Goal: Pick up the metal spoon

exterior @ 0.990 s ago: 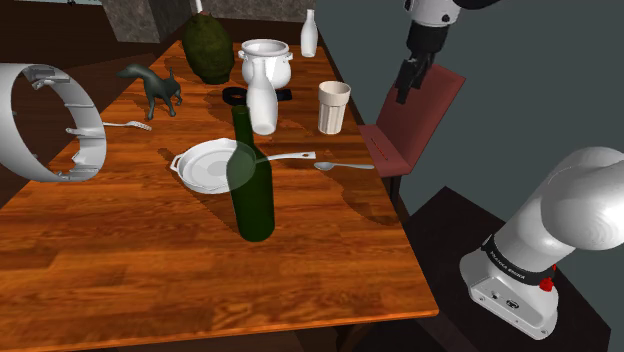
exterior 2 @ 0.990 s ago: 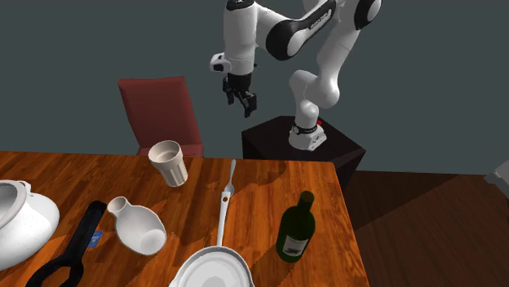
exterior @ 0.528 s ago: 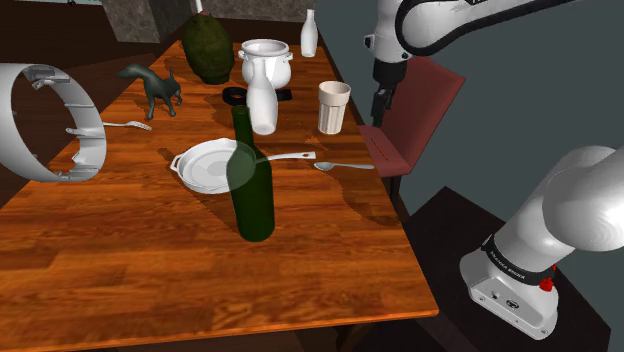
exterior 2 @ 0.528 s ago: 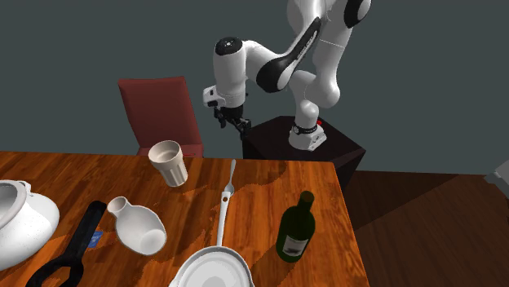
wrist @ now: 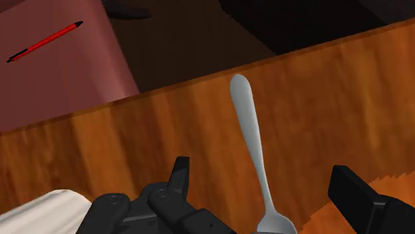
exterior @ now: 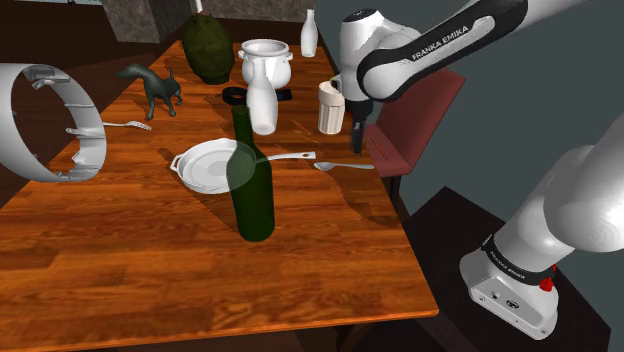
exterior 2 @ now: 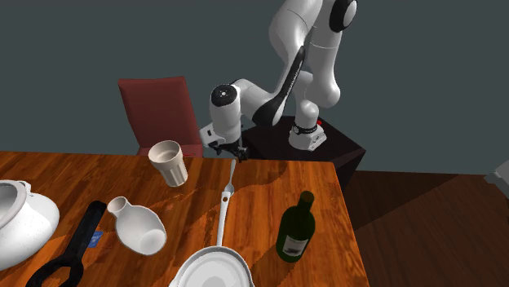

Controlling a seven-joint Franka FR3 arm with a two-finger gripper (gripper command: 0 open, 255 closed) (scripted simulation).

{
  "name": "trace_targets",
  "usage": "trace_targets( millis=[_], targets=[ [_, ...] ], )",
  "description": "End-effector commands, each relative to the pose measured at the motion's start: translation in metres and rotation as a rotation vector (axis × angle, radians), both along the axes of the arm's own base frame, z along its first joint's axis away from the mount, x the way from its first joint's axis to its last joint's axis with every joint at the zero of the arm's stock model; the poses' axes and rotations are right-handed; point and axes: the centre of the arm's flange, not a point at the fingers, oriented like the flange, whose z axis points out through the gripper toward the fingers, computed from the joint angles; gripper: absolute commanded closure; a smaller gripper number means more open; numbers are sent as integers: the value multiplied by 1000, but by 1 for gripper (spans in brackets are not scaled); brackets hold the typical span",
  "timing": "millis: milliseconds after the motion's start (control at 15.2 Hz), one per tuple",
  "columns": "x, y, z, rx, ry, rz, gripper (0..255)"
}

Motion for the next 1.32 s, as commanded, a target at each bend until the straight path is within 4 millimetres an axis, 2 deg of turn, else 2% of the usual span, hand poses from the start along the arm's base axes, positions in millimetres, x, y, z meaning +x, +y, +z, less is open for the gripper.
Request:
trace_targets(
  millis=[0, 66, 594, 726, 792, 1254],
  targets=[
    [7, 10, -26, -13, 21, 62, 0],
    [10, 15, -38, -20, 32, 92, 0],
    [12, 17, -83, -23, 36, 103, 0],
    [12, 17, -83, -23, 36, 103, 0],
    [11, 17, -83, -23, 36, 103, 255],
    [11, 17, -84, -23, 36, 103, 255]
  ],
)
